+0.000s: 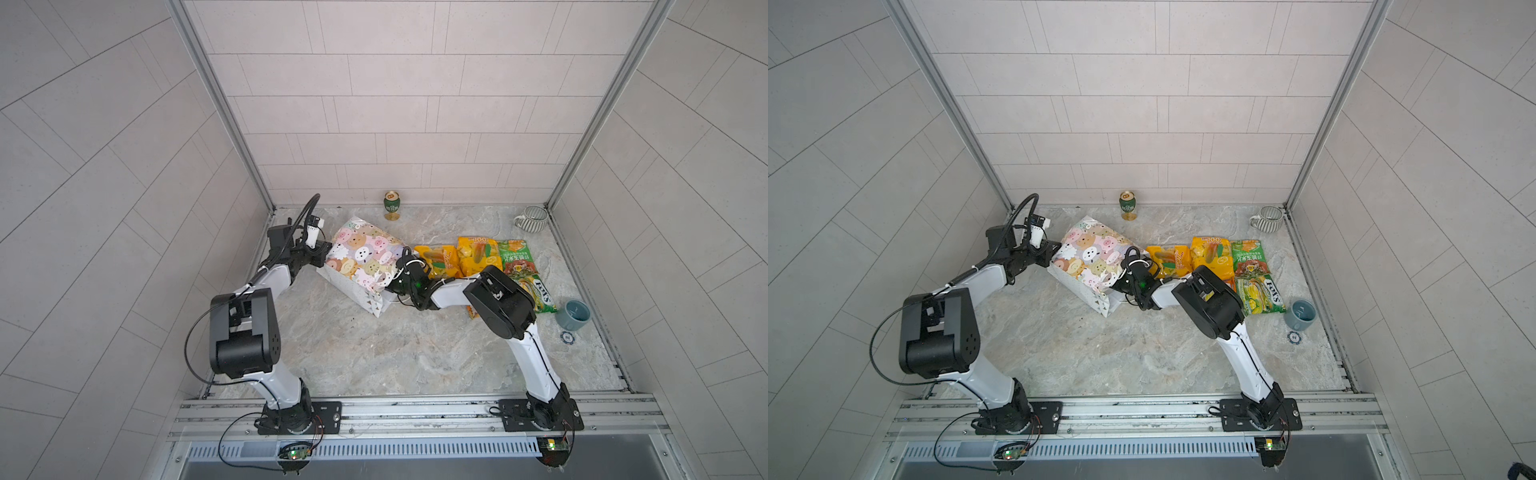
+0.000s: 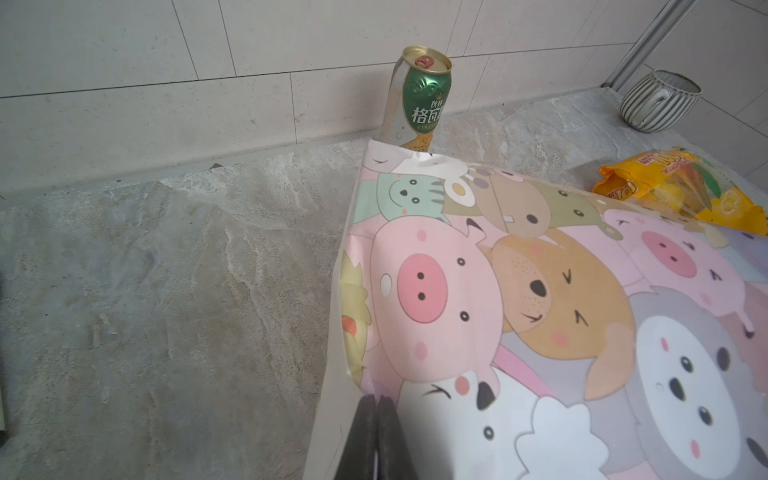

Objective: Take the snacks out of the paper bag

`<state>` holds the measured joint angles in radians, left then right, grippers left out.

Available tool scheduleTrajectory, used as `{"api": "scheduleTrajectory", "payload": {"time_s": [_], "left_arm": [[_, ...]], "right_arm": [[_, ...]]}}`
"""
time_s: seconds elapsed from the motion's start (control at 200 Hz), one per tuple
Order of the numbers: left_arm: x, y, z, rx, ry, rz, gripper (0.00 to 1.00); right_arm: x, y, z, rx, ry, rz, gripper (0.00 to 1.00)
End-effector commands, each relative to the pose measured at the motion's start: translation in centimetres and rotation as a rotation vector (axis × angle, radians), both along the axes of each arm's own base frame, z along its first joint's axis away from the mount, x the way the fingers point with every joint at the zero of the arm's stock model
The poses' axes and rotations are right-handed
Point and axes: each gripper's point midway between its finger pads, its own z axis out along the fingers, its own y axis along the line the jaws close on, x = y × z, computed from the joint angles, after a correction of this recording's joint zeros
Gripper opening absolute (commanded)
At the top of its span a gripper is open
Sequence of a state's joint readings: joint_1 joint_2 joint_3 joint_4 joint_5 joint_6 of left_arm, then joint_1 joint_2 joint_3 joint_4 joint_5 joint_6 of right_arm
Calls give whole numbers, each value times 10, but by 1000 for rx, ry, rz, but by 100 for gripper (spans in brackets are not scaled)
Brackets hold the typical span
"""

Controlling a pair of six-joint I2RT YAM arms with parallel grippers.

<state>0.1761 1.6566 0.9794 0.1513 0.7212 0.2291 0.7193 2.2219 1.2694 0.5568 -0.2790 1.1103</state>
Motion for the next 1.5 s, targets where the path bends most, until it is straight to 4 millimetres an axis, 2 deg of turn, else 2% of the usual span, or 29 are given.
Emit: {"api": "scheduleTrajectory", "payload": {"time_s": [0.0, 0.14, 0.365, 0.595, 0.71, 1.006, 1.261, 1.496], "left_arm": [[4, 10, 3, -67, -3, 49, 0], [8, 26, 5, -105, -13, 113, 0], [10, 32, 5, -110, -14, 146, 0], [18, 55, 10, -231, -8, 238, 0], [19, 58, 10, -246, -8, 245, 0], [17, 65, 8, -207, -9, 287, 0], [17, 68, 10, -199, -18, 300, 0], [16, 71, 11, -188, -27, 326, 0]], "right_arm": [[-2, -7, 44, 14, -86, 4, 0], [-9, -15, 69, 14, -134, 27, 0], [-16, -26, 108, 46, -173, 25, 0], [-20, -37, 123, 30, -196, 33, 0], [-19, -40, 128, 21, -198, 42, 0], [-25, -52, 156, 21, -236, 64, 0], [-45, -70, 189, 10, -268, 99, 0], [-71, -91, 239, 22, -331, 121, 0]]}}
